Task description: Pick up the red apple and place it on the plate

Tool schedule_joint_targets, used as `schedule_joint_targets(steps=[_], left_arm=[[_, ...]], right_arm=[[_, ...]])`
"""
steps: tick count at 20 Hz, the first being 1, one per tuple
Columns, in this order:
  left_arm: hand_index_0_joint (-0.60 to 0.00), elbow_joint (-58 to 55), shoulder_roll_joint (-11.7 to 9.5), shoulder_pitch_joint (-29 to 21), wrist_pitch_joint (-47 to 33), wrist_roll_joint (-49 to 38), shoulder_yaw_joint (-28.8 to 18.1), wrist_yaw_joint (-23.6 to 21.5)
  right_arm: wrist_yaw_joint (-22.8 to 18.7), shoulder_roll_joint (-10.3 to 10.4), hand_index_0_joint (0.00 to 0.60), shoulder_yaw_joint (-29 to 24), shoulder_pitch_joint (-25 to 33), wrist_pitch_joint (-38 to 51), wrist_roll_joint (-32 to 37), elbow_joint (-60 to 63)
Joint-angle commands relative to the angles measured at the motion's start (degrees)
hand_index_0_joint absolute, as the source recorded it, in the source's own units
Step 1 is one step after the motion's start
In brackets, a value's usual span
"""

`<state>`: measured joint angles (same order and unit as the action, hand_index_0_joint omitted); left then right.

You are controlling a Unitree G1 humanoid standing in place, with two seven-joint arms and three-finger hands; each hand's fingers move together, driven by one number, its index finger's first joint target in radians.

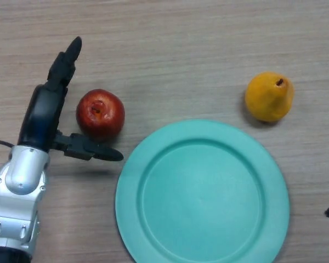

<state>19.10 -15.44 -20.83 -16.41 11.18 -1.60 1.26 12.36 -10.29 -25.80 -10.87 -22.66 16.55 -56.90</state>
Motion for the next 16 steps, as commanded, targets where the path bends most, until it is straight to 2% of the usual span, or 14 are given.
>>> schedule_joint_targets(steps=[1, 2, 3, 4, 5, 6, 7, 8, 10, 13, 16], left_arm=[[0.000, 2.9, -2.1, -5.1, -11.6, 7.4, -0.3, -5.5], [-0.100, 3.3, -2.2, -5.3, -11.8, 8.0, -0.1, -5.6], [-0.251, 4.3, -2.2, -5.6, -11.8, 9.4, 0.1, -6.0], [-0.350, 5.5, -2.2, -6.0, -11.9, 10.7, 0.3, -6.4], [-0.298, 6.9, -2.0, -6.5, -11.9, 12.0, 0.5, -6.8], [-0.200, 8.0, -1.8, -6.9, -11.8, 12.7, 0.7, -7.1], [-0.049, 9.8, -1.4, -7.6, -11.5, 13.6, 0.9, -7.5], [-0.001, 10.1, -1.1, -7.8, -11.2, 13.9, 0.8, -8.1], [0.000, 8.0, -1.4, -7.3, -11.4, 12.7, 0.2, -8.1], [0.000, 2.9, -2.2, -6.2, -12.9, 13.9, -0.3, -10.7], [0.000, -8.1, -1.4, -1.9, -10.3, 12.6, 0.2, -7.2]], right_arm=[[-0.6, -1.2, 0.000, -6.1, 0.1, 8.4, 7.2, -3.1], [-0.6, -1.3, 0.000, -6.2, 0.1, 8.3, 7.4, -3.1], [-0.7, -1.4, 0.000, -6.6, 0.0, 8.2, 7.9, -3.1], [-0.7, -1.3, 0.000, -6.9, -0.1, 8.2, 8.2, -3.1], [-0.7, -1.4, 0.000, -7.1, -0.3, 8.1, 8.6, -3.1], [-0.7, -1.6, 0.000, -7.4, -0.4, 8.0, 9.0, -3.1], [-0.8, -1.9, 0.000, -8.0, -0.8, 8.1, 9.8, -3.1], [-0.6, -1.7, 0.000, -8.2, -1.3, 8.5, 10.0, -3.1], [-0.9, -1.6, 0.000, -7.8, -1.7, 8.8, 9.8, -3.1], [-1.1, -2.4, 0.000, -7.0, -2.2, 9.0, 9.9, -3.1], [-2.9, -4.4, 0.000, -5.0, -2.4, 8.3, 10.0, -3.1]])
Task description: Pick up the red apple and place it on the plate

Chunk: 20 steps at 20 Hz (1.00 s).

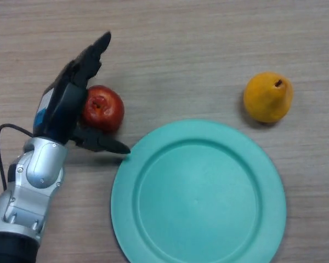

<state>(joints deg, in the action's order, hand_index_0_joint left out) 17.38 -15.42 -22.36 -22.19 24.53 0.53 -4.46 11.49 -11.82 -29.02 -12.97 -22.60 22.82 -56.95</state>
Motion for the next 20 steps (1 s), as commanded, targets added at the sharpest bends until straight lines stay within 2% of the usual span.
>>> schedule_joint_targets(steps=[1, 3, 5, 12, 14, 15, 16, 17, 18, 20], left_arm=[[0.000, -11.7, -0.6, 2.0, -2.8, -3.8, -1.8, 1.6], [0.000, -19.4, 0.1, 5.0, 1.2, -7.2, -1.6, 6.0], [0.000, -22.5, 0.4, 6.0, 3.0, -10.0, -2.5, 7.3], [0.000, -23.6, -1.4, 6.0, 3.1, -10.7, -4.9, 6.2], [-0.197, -23.5, -1.4, 6.0, 3.4, -10.6, -5.2, 5.5], [-0.347, -23.5, -1.4, 5.9, 4.4, -11.0, -5.5, 4.6], [-0.247, -23.5, -1.5, 5.9, 5.6, -11.4, -5.8, 3.9], [-0.097, -22.8, -1.9, 6.0, 7.8, -11.7, -6.2, 2.5], [-0.004, -20.8, -2.4, 6.0, 9.7, -11.8, -6.5, 1.5], [0.000, -18.4, -2.3, 5.1, 10.4, -14.3, -6.3, 2.0]], right_arm=[[-3.2, -4.2, 0.000, -1.2, -0.5, 8.1, 4.5, -3.1], [-4.7, -5.1, 0.000, 0.0, -0.5, 8.3, 4.8, -3.1], [-5.6, -5.9, 0.000, 1.0, -0.4, 8.3, 4.8, -3.1], [-6.1, -6.4, 0.000, 2.5, 1.3, 7.1, 3.9, -3.1], [-6.1, -6.5, 0.000, 2.6, 1.6, 6.8, 3.8, -3.1], [-6.2, -6.6, 0.000, 2.8, 1.9, 6.5, 3.5, -3.1], [-6.1, -6.7, 0.000, 3.0, 2.1, 6.4, 3.1, -3.1], [-6.0, -6.7, 0.000, 3.6, 2.4, 6.2, 2.3, -3.1], [-5.6, -6.3, 0.000, 4.2, 2.7, 6.1, 1.2, -3.1], [-5.0, -5.6, 0.000, 4.0, 2.9, 5.9, 0.9, -3.1]])
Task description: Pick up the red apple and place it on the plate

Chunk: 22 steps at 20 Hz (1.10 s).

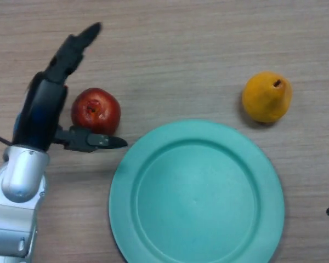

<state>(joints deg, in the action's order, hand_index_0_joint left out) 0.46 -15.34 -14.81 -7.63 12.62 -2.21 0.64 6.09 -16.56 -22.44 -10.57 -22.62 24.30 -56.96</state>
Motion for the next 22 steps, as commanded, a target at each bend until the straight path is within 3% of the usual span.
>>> schedule_joint_targets(steps=[1, 9, 12, 14, 17, 22], left_arm=[[0.000, 0.1, -2.3, -3.2, -4.1, -2.6, -3.1, -3.0], [0.000, 17.0, -0.8, -10.3, -5.4, -2.9, -0.7, -5.1], [0.000, 22.0, -0.9, -11.9, -12.2, 3.5, 1.4, -7.9], [-0.199, 22.4, -1.0, -12.0, -12.9, 5.3, 1.6, -8.3], [-0.599, 22.8, -1.3, -10.8, -14.7, 12.6, 1.9, -7.8], [-0.600, 17.0, -0.6, -7.4, -13.7, 11.0, 1.1, -5.5]], right_arm=[[0.7, -0.4, 0.000, -2.6, 0.6, 5.6, -1.0, -3.0], [1.8, 0.9, 0.000, -4.0, 1.9, 4.5, -1.4, -3.0], [2.4, 1.2, 0.000, -4.3, 2.4, 4.0, -2.1, -3.0], [2.2, 0.9, 0.000, -4.4, 2.5, 3.9, -1.9, -3.0], [1.6, 0.3, 0.000, -4.7, 2.6, 4.1, -1.0, -3.0], [0.3, -0.4, 0.000, -3.7, 1.8, 4.5, -0.3, -3.0]])
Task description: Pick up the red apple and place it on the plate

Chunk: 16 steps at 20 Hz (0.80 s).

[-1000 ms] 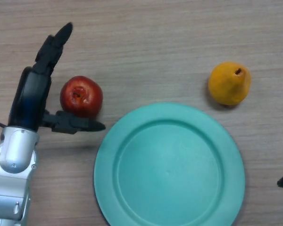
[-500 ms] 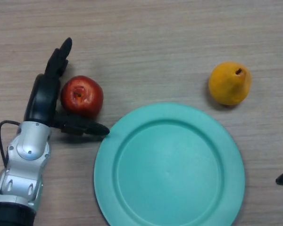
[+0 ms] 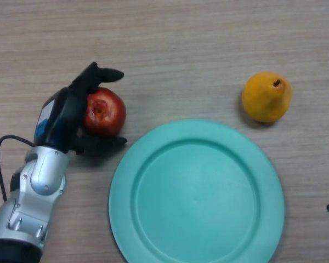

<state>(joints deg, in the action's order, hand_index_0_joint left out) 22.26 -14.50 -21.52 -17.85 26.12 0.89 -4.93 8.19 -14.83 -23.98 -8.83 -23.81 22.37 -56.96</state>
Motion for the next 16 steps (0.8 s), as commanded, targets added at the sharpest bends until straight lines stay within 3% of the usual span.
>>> schedule_joint_targets(steps=[1, 6, 9, 12, 16], left_arm=[[-0.600, -7.6, -1.3, 0.3, -2.0, -3.7, -2.3, 0.9], [-0.600, -28.4, -0.8, 5.2, 6.6, -12.0, -3.6, 4.1], [-0.600, -40.9, 1.3, 10.0, 14.8, -14.8, -0.5, 8.5], [-0.600, -46.8, 3.1, 14.6, 16.9, -9.3, 5.8, 9.5], [-0.600, -43.1, 3.6, 19.4, 9.4, 4.0, 14.1, 6.6]], right_arm=[[-2.5, -2.7, 0.000, -1.9, 0.0, 5.8, 2.2, -3.0], [-6.5, -6.7, 0.000, 0.9, -1.4, 7.3, 3.7, -3.0], [-8.0, -8.0, 0.000, 1.9, -1.7, 6.9, 5.3, -3.0], [-8.7, -8.6, 0.000, 1.8, -1.5, 6.3, 6.7, -3.0], [-9.3, -8.6, 0.000, 2.3, -0.1, 5.0, 6.9, -3.0]])
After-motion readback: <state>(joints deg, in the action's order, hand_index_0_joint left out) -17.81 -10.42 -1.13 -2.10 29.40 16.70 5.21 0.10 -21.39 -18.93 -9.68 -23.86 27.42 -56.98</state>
